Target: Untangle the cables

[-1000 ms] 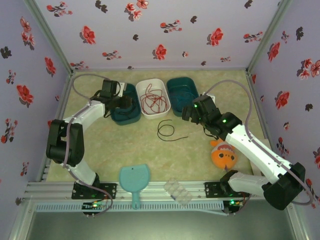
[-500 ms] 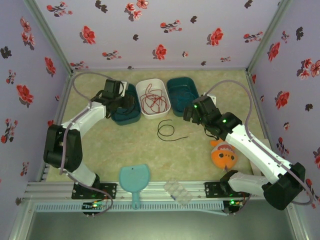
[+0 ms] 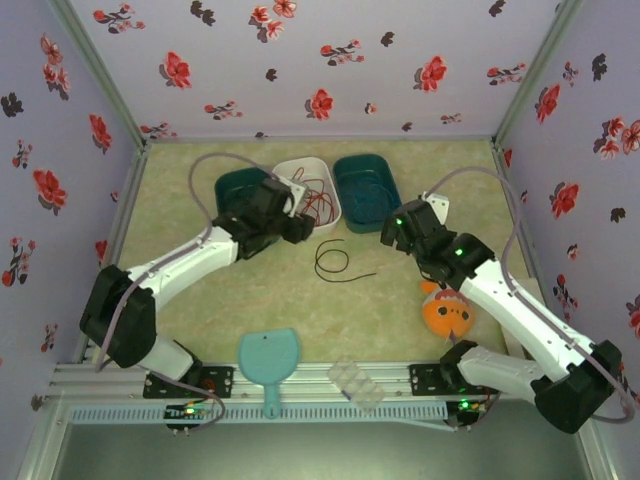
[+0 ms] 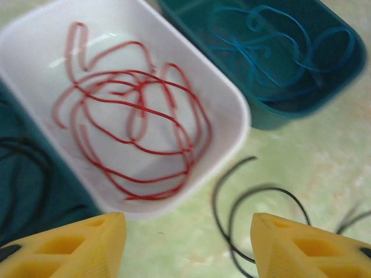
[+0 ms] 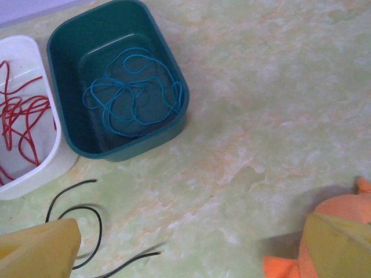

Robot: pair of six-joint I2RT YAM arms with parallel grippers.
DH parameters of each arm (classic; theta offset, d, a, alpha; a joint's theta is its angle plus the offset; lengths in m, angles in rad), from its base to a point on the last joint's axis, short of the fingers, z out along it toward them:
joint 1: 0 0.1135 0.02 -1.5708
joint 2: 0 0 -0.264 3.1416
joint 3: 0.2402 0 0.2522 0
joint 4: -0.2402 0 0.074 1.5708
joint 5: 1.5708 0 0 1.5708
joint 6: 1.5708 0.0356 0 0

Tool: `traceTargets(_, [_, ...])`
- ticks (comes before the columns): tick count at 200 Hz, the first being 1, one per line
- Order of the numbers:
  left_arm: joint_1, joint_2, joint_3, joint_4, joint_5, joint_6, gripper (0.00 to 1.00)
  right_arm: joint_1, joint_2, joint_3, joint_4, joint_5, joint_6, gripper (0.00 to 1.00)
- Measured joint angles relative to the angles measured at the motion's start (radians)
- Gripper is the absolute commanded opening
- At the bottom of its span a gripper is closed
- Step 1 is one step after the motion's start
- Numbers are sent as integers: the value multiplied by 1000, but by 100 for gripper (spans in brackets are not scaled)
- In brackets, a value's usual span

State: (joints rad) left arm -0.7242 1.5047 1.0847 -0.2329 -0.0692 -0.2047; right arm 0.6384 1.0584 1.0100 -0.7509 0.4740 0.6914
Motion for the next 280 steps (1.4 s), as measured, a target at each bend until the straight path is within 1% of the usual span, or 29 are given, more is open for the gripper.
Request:
traceTargets(23, [-97,38,-14,2,-14,0,59,-9,-15,-16,-11,18,10,99])
traceTargets(45, [-174,119,-10,3,-21,23,58,-18,-17,-26,-18,30,21,99])
traceTargets(58, [-208,178,11,-18,-27,47,56,-26,-17,-33,-22,38,27,99])
traceTargets(73, [-240,247,53,-51,-36,72,50,-40,-21,-44,-26,43,32,99])
traceTargets(87, [-259,302,101,-83,-43,91,50,-57,-30,-57,-26,43,39,99])
traceTargets(131, [-269,399,228,-179,-55,111,49,-98,-63,-89,-26,42,46,99])
traceTargets(143, [-269,420,261,-206,-55,114,45,-104,-66,-92,-26,40,47,99])
traceTargets(164, [-269,456,310,-249,-55,119,45,-110,-71,-97,-27,38,47,99])
traceTargets(209, [-269,513,374,-329,-55,130,45,-116,-71,-99,-27,31,51,99])
traceTargets(265, [-269,558,421,-383,-58,134,45,-117,-72,-111,-26,23,53,99])
traceTargets(275, [-267,568,428,-387,-62,134,45,-118,-71,-111,-26,23,53,99])
traceTargets(280, [-267,572,431,-387,-62,134,43,-118,-72,-112,-26,23,53,99])
